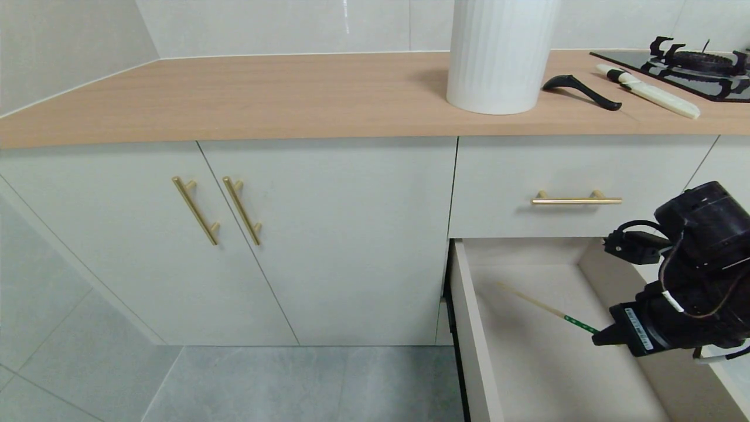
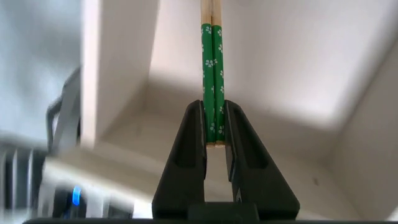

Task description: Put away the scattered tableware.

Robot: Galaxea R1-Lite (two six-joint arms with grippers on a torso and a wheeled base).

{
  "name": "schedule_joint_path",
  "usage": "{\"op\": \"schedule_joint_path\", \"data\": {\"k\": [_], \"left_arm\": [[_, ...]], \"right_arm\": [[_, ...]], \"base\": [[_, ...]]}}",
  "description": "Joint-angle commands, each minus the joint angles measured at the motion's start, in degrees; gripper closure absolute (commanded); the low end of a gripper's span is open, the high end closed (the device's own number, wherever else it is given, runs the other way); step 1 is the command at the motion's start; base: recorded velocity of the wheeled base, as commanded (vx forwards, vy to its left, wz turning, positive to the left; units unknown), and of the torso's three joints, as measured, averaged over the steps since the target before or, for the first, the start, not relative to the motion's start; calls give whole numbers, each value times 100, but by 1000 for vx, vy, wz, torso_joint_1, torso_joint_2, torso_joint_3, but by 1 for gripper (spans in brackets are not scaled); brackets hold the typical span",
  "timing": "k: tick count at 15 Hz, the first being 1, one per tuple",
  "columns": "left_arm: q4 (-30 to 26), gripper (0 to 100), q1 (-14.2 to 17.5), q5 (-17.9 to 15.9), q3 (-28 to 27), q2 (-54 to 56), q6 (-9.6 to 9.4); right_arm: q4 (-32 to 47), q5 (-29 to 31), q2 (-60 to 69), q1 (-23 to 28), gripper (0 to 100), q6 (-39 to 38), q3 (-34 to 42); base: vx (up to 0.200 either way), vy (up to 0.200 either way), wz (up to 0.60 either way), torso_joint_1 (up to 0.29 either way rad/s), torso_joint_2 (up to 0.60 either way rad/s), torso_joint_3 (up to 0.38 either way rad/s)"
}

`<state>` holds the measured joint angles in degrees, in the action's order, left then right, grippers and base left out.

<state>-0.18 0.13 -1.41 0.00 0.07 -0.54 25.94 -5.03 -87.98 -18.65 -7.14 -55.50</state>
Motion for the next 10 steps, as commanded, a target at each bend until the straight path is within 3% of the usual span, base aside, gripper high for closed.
{"op": "schedule_joint_path", "data": {"k": [1, 2, 4, 6, 10], "left_arm": [[1, 0, 4, 1, 0, -7, 1], [1, 0, 4, 1, 0, -7, 1], [1, 0, 4, 1, 0, -7, 1], [1, 0, 4, 1, 0, -7, 1], [1, 0, 4, 1, 0, -7, 1]], "right_arm": [[-494, 319, -466, -148, 100, -402, 233], [-775, 600, -721, -394, 100, -912, 215], [-898, 873, -1142, -622, 100, -1158, 215], [-951, 908, -1520, -728, 100, -1193, 224], [-2049, 1048, -2074, -736, 100, -1175, 664]], "base": [[0, 0, 0, 0, 0, 0], [0, 0, 0, 0, 0, 0], [0, 0, 0, 0, 0, 0], [0, 0, 0, 0, 0, 0], [0, 0, 0, 0, 0, 0]]}}
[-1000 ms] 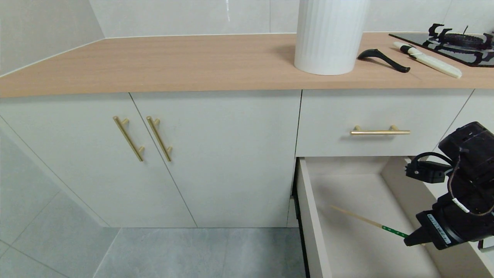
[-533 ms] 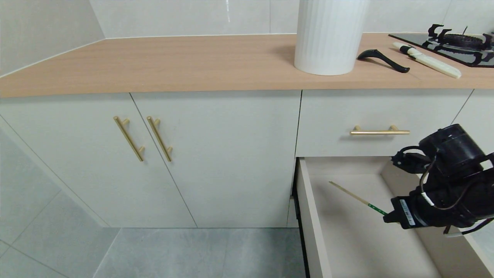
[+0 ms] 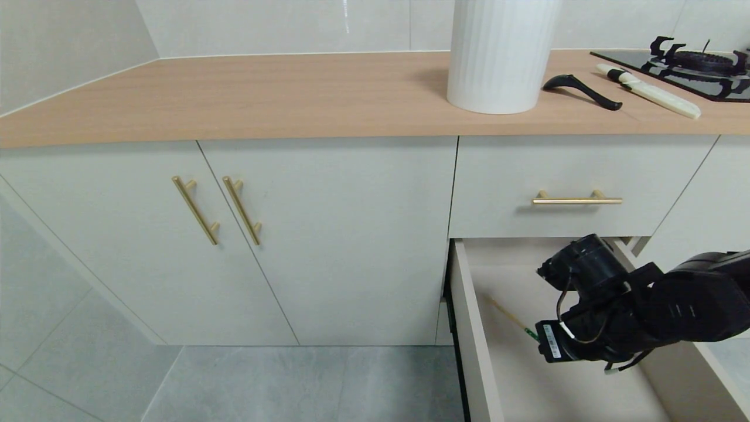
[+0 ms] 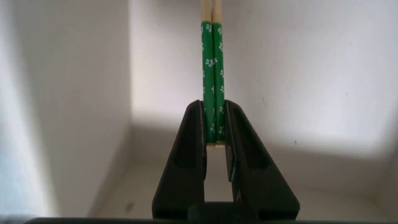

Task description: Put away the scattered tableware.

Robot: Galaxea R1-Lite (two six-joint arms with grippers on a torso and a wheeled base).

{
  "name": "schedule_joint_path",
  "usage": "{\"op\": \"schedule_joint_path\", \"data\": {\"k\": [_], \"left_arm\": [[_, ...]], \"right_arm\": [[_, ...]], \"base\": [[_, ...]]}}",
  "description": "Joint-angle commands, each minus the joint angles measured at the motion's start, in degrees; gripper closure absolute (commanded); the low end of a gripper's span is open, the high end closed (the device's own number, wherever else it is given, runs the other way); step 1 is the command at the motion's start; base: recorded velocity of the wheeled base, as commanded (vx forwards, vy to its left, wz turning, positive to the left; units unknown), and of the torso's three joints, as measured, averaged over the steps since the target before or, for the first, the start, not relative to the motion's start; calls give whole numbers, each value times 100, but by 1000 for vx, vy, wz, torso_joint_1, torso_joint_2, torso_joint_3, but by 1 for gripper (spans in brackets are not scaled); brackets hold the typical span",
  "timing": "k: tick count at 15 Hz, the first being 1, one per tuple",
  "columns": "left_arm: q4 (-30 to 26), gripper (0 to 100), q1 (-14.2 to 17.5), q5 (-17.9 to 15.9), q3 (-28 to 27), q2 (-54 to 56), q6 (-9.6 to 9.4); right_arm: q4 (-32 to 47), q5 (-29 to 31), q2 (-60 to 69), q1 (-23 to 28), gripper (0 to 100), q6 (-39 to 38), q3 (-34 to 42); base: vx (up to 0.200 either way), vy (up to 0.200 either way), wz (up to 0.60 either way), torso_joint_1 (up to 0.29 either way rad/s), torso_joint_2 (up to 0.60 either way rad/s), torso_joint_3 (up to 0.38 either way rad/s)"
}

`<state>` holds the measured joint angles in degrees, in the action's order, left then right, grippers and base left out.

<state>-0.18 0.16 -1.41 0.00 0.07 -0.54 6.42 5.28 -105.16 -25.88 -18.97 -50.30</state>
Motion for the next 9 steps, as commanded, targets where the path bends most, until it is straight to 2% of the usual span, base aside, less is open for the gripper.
{"op": "schedule_joint_path", "data": {"k": [1, 3, 9], "left_arm": [[1, 0, 2, 1, 0, -7, 1], [1, 0, 2, 1, 0, -7, 1], [1, 0, 2, 1, 0, -7, 1]], "right_arm": [[-247, 114, -515, -31, 100, 7, 161], [-484, 351, -910, -31, 100, -19, 161], [-1442, 404, -1587, -101, 100, -177, 363]], "base": [[0, 0, 0, 0, 0, 0], [0, 0, 0, 0, 0, 0], [0, 0, 0, 0, 0, 0]]}}
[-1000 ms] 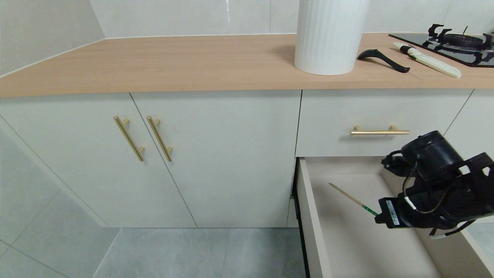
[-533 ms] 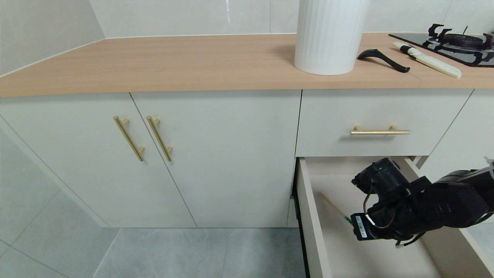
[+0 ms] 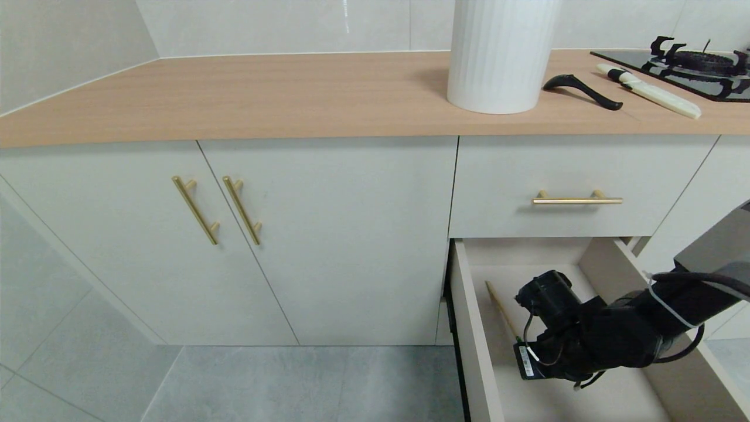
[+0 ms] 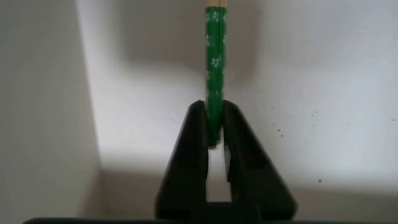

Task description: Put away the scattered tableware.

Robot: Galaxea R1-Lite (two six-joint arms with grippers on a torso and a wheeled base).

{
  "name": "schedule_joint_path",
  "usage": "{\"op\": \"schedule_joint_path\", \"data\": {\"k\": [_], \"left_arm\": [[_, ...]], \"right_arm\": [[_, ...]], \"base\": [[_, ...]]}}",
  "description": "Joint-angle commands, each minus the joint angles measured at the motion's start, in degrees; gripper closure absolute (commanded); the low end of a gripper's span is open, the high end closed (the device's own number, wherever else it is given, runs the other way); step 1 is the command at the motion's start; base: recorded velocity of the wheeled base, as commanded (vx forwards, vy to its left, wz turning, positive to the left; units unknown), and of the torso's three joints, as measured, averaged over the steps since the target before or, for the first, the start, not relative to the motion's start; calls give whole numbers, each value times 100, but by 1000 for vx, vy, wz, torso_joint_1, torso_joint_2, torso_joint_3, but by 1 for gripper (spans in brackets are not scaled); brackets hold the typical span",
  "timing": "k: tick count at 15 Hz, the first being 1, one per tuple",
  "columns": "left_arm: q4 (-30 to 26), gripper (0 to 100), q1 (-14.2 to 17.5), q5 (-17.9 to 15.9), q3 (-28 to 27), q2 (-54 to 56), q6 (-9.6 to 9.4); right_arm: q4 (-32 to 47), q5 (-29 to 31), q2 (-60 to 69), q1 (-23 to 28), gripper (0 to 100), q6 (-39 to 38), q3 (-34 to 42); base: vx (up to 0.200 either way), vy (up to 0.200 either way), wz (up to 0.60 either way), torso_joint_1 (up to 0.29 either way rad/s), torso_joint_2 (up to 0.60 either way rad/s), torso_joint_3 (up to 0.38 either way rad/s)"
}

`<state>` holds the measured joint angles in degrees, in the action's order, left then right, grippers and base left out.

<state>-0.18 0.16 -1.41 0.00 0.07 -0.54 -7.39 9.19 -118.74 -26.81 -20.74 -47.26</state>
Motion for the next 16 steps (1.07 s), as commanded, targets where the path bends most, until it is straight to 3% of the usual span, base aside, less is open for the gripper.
{"op": "schedule_joint_path", "data": {"k": [1, 7, 8, 13, 16], "left_arm": [[1, 0, 2, 1, 0, -7, 1], [1, 0, 2, 1, 0, -7, 1], [1, 0, 2, 1, 0, -7, 1], [1, 0, 2, 1, 0, -7, 1], [1, 0, -7, 1, 0, -7, 1]], "right_arm": [[-228, 109, -290, -9, 100, -1, 94], [-351, 144, -378, 0, 100, -1, 94], [-351, 153, -378, 0, 0, -1, 103], [-342, 171, -255, 0, 0, -1, 112], [-325, 179, 509, 0, 0, 26, 314]], "base": [[0, 0, 0, 0, 0, 0], [0, 0, 0, 0, 0, 0], [0, 0, 0, 0, 0, 0], [0, 0, 0, 0, 0, 0], [0, 0, 0, 0, 0, 0]]}}
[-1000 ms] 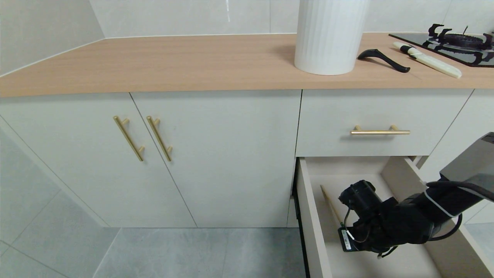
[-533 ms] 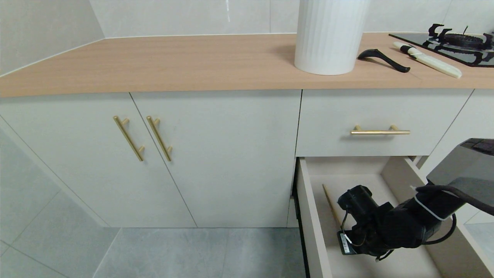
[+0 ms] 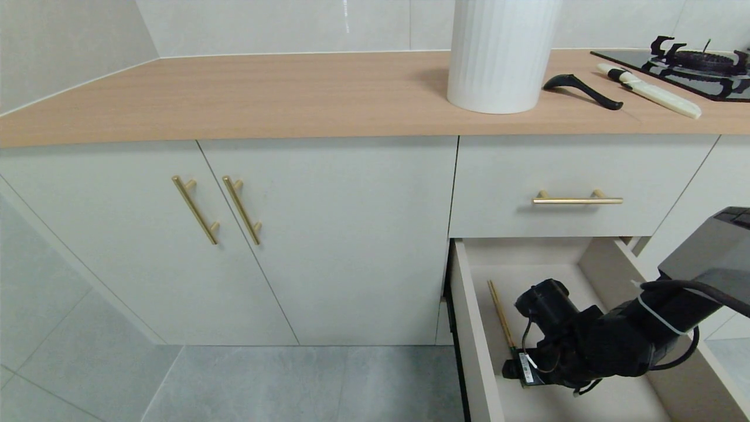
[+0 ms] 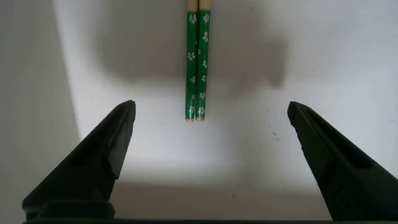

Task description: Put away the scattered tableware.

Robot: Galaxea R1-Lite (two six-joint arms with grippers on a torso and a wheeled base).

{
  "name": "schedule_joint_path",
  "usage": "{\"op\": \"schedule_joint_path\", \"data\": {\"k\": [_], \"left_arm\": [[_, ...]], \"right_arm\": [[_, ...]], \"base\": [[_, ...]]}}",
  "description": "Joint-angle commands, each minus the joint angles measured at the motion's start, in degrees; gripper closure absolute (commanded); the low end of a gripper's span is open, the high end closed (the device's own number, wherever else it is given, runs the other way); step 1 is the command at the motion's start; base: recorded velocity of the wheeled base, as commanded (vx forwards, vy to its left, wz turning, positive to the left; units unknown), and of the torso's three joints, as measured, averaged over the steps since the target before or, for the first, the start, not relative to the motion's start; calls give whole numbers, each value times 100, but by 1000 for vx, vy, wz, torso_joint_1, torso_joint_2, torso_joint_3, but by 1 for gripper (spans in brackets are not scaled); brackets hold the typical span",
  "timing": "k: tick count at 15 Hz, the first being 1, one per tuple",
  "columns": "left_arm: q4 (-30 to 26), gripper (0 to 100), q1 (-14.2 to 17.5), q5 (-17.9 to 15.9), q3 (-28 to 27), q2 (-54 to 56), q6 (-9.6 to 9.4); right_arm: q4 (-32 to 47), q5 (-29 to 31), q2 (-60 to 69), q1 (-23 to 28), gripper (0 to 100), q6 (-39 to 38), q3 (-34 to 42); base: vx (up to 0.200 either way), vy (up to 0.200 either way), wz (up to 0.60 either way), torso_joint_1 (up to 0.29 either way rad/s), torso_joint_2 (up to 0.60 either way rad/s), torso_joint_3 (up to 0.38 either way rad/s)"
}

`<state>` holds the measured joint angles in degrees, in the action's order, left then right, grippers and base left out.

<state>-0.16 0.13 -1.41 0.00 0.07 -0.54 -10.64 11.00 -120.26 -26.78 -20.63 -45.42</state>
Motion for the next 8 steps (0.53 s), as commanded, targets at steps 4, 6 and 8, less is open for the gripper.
{"op": "schedule_joint_path", "data": {"k": [4, 6, 8], "left_arm": [[-2, 0, 4, 1, 0, -7, 1], [-2, 0, 4, 1, 0, -7, 1], [-2, 0, 4, 1, 0, -7, 1]], "right_arm": [[1170, -62, 2859, 323, 0, 296, -81], [2664, -265, 3799, 525, 0, 366, -810], [4228, -792, 4450, 903, 0, 366, -1733]], "base": [[0, 0, 0, 0, 0, 0], [0, 0, 0, 0, 0, 0], [0, 0, 0, 0, 0, 0]]}}
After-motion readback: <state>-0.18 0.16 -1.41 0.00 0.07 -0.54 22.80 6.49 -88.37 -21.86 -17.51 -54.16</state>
